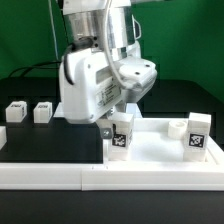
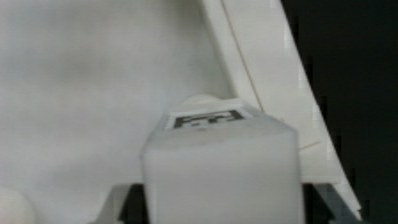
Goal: Assemble square table
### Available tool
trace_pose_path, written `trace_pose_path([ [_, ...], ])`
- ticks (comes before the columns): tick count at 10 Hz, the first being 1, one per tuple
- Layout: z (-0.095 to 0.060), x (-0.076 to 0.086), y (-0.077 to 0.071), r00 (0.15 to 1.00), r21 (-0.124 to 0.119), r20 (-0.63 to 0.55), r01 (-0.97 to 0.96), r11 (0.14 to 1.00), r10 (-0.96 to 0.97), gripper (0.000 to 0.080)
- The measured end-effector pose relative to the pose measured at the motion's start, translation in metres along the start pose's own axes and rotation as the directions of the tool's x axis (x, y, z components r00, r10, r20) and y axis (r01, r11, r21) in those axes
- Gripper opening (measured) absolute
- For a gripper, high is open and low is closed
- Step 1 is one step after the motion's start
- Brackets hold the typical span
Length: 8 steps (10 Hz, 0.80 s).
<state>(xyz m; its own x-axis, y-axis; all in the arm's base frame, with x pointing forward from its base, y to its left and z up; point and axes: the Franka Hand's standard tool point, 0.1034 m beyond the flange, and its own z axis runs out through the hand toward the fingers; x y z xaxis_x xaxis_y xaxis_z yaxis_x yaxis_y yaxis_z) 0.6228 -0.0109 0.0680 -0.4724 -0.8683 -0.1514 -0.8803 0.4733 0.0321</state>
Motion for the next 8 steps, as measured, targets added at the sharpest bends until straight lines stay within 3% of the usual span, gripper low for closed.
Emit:
trace_pose_path([
  [4,0.0007,-0.0017,0.0029,0.996,-0.010,-0.004,-0.089,0.996,0.089,0.0303],
  [6,0.0025,-0.0010,0.0037,0.996,-0.012,-0.006,-0.086,0.996,0.086,0.0571],
  [7,0.0026,-0.0010,0.0037,0.996,-0.012,-0.006,-0.086,0.996,0.086,0.0625],
  [8,-0.0003,-0.0035,0.0025,0.997,-0.008,-0.002,-0.082,0.997,0.082,0.0625],
])
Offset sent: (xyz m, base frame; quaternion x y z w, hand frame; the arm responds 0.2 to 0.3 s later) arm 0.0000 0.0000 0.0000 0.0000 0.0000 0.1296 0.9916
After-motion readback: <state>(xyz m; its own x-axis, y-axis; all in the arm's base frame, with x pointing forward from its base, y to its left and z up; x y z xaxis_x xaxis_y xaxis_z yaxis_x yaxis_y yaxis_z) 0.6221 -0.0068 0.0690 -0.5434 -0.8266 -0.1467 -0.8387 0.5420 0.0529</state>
